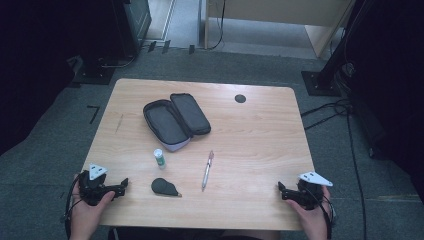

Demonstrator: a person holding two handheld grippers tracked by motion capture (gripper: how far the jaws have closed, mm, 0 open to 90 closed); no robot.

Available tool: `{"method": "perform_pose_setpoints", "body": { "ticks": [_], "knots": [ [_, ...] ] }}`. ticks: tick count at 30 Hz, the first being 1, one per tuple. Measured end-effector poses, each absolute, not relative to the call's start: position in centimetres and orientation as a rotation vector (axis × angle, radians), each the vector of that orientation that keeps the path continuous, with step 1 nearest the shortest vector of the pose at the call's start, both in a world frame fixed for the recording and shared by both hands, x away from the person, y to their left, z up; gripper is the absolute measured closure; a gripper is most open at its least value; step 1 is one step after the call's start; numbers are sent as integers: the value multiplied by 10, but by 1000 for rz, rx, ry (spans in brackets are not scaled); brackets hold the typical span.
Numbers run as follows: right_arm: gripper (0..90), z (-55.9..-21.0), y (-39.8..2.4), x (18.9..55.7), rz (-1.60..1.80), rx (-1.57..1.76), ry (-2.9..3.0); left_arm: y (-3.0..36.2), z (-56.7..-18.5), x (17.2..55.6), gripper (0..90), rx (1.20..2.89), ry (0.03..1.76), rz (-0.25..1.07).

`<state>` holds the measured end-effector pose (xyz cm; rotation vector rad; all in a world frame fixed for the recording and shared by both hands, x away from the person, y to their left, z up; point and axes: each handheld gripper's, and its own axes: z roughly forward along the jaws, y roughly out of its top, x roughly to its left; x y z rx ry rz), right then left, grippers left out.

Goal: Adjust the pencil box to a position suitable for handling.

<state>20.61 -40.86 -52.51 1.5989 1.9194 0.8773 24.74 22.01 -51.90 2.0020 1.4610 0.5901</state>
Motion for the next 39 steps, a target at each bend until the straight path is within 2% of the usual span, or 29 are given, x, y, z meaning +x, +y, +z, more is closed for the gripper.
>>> {"method": "perform_pose_setpoints", "body": {
  "ticks": [6, 13, 15, 16, 25, 28, 34, 39],
  "knots": [
    [214, -522, -403, 208, 890, 1622, 1897, 220, -519, 247, 0, 2000, 1462, 590],
    [350, -496, -370, 218, 928, 1594, 1877, 223, -514, 259, 0, 2020, 1512, 540],
    [364, -491, -365, 220, 950, 1596, 1870, 224, -512, 262, 0, 2005, 1523, 525],
    [393, -483, -356, 225, 996, 1583, 1869, 226, -507, 266, 0, 1981, 1530, 527],
    [450, -460, -301, 248, 1132, 1460, 1963, 215, -476, 288, 3, 1975, 1468, 575],
    [466, -453, -282, 257, 1170, 1431, 1991, 209, -470, 295, 50, 1978, 1438, 589],
    [524, -446, -254, 269, 1216, 1439, 2030, 199, -468, 301, 51, 1979, 1410, 583],
    [612, -445, -227, 279, 1245, 1473, 2062, 194, -476, 305, 51, 1992, 1412, 577]
  ]
}}
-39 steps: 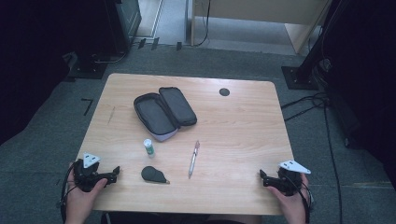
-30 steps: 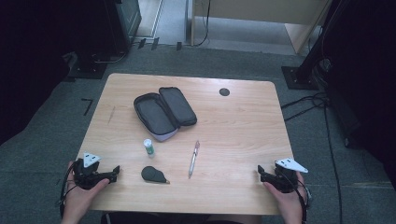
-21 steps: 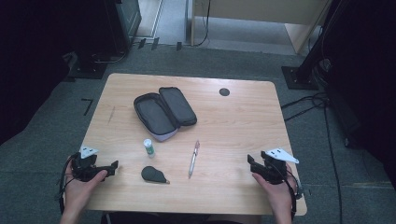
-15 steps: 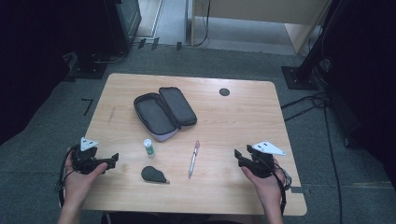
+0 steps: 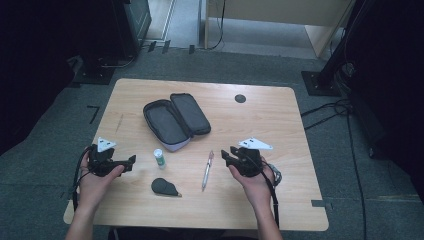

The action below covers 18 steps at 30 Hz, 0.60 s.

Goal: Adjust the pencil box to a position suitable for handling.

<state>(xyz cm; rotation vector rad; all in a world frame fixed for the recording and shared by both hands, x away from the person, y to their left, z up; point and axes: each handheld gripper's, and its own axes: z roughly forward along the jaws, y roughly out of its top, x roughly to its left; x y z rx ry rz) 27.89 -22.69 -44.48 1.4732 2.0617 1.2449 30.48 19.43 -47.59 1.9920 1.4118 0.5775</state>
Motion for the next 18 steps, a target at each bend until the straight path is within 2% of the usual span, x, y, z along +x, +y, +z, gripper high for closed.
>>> {"method": "perform_pose_setpoints", "body": {
  "ticks": [3, 10, 18],
  "knots": [
    [647, -449, -214, 283, 1281, 1472, 2059, 191, -479, 304, 54, 2014, 1410, 608],
    [609, -456, -187, 297, 1337, 1510, 2037, 190, -480, 304, 64, 2014, 1416, 618],
    [623, -462, -158, 319, 1338, 1624, 2000, 193, -480, 304, 65, 2008, 1420, 627]
  ]
}}
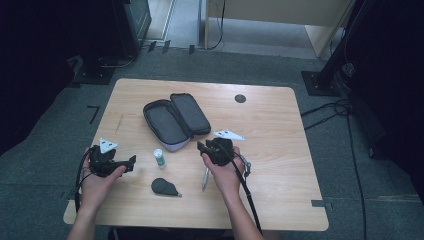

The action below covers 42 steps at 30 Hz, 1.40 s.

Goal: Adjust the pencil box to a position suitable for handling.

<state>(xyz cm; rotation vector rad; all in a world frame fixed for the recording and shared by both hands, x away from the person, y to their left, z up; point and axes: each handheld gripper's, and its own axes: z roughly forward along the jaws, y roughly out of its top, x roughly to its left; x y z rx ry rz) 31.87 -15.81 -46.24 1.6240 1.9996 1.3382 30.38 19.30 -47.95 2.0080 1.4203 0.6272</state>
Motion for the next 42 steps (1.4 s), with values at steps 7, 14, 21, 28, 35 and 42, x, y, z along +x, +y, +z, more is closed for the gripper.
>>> {"method": "perform_pose_setpoints", "body": {
  "ticks": [7, 14, 21, 28, 35, 42],
  "knots": [
    [606, -468, -136, 336, 1313, 1669, 2001, 196, -480, 304, 65, 1994, 1430, 633],
    [589, -475, -126, 351, 1280, 1756, 1967, 196, -479, 303, 71, 1995, 1426, 641],
    [580, -480, -117, 367, 1237, 1808, 1943, 195, -479, 304, 71, 2000, 1418, 634],
    [580, -484, -112, 376, 1212, 1849, 1930, 198, -478, 303, 131, 1978, 1424, 651],
    [582, -488, -107, 382, 1207, 1896, 1887, 199, -478, 303, 134, 1973, 1429, 650],
    [587, -491, -106, 395, 1181, 1935, 1848, 201, -477, 303, 134, 1965, 1433, 648]
  ]
}}
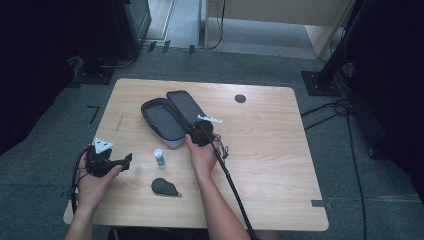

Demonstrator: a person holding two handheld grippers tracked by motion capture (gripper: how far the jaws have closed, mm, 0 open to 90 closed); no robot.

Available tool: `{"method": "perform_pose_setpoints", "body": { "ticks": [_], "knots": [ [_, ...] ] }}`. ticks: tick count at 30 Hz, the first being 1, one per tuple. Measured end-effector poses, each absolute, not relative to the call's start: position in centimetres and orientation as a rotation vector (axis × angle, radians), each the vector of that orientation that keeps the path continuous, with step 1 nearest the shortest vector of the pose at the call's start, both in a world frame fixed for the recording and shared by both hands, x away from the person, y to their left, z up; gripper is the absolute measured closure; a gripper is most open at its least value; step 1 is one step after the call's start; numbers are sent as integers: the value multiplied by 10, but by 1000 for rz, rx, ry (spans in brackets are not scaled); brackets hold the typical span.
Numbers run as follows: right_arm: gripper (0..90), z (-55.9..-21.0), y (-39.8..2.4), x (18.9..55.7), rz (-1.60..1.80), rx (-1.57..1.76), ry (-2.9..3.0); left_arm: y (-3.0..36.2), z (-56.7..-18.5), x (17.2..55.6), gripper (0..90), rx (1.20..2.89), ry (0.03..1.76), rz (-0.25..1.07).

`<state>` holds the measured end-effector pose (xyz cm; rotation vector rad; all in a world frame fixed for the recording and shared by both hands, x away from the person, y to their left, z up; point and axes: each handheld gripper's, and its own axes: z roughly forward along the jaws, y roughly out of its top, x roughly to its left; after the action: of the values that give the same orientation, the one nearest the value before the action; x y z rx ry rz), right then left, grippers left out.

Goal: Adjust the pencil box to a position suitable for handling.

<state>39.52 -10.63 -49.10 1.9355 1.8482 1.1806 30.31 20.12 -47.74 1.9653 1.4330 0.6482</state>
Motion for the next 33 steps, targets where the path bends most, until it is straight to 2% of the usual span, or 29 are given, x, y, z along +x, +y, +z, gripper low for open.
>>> {"method": "perform_pose_setpoints", "body": {
  "ticks": [9, 17, 21, 23, 31, 33],
  "knots": [
    [604, -489, -107, 408, 1050, 1845, 1874, 201, -477, 303, 136, 1960, 1435, 650],
    [418, -483, -108, 406, 1085, 1894, 1842, 203, -479, 304, 136, 1960, 1441, 642],
    [407, -492, -106, 407, 1021, 1927, 1841, 205, -478, 304, 137, 1957, 1444, 642],
    [435, -498, -105, 409, 1004, 1950, 1853, 207, -478, 304, 138, 1943, 1451, 648],
    [792, -499, -108, 414, 1040, 1993, 1817, 207, -477, 305, 145, 1916, 1457, 640],
    [852, -499, -111, 416, 1046, 1992, 1814, 206, -478, 305, 145, 1915, 1455, 636]
  ]
}}
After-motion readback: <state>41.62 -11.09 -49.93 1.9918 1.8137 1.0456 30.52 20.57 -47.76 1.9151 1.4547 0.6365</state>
